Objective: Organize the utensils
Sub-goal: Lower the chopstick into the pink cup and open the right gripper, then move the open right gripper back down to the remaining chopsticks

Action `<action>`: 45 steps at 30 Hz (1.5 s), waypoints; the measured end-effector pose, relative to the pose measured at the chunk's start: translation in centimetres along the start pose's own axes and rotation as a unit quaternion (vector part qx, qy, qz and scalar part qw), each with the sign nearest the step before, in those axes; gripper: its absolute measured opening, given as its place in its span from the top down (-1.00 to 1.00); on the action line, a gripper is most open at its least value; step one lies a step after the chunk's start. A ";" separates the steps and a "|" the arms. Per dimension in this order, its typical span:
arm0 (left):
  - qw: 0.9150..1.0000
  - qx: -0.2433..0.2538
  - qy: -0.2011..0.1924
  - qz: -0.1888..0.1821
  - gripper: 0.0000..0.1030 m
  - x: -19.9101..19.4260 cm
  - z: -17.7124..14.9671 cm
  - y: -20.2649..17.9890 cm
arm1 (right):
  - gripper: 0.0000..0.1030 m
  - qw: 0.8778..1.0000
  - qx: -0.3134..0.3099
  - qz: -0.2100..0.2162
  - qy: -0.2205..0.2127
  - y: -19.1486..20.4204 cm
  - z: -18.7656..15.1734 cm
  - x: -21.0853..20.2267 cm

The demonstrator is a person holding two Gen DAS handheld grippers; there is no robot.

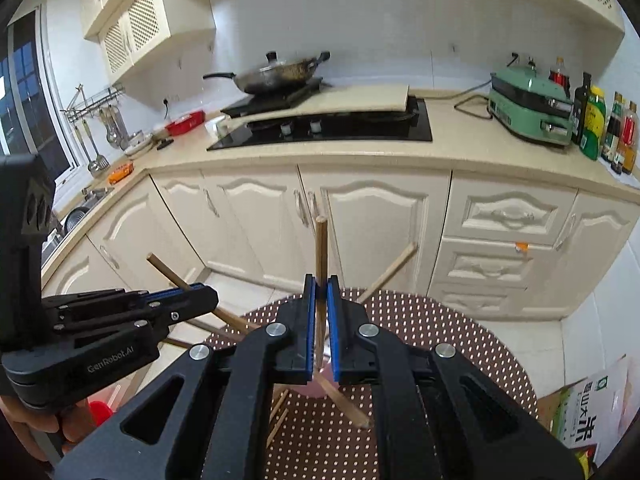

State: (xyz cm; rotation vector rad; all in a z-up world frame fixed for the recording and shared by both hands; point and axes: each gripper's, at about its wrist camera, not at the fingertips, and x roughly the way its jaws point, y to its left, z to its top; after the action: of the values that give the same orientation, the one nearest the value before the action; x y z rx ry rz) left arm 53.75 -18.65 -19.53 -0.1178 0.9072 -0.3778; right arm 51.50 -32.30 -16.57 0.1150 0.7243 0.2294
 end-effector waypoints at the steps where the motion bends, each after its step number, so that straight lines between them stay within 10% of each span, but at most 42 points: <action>1: 1.000 -0.002 0.001 0.001 0.88 0.0 -0.1 0.0 | 0.91 1.000 0.002 0.001 0.005 0.0 -0.2 0.1; 22: 1.000 -0.003 0.028 -0.006 0.84 -1.4 -2.1 -0.1 | 0.79 0.999 0.045 0.006 0.019 0.1 -1.6 -2.0; 45: 0.999 -0.003 -0.038 0.002 0.84 -10.3 -6.0 0.8 | 0.60 0.996 0.060 -0.010 -0.058 4.0 -3.7 -10.7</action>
State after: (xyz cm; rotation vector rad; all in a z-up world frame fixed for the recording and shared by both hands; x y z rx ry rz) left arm 43.48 -13.78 -15.73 -0.1347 0.8343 -0.3643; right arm 40.57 -30.94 -11.74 0.2334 0.6224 0.1588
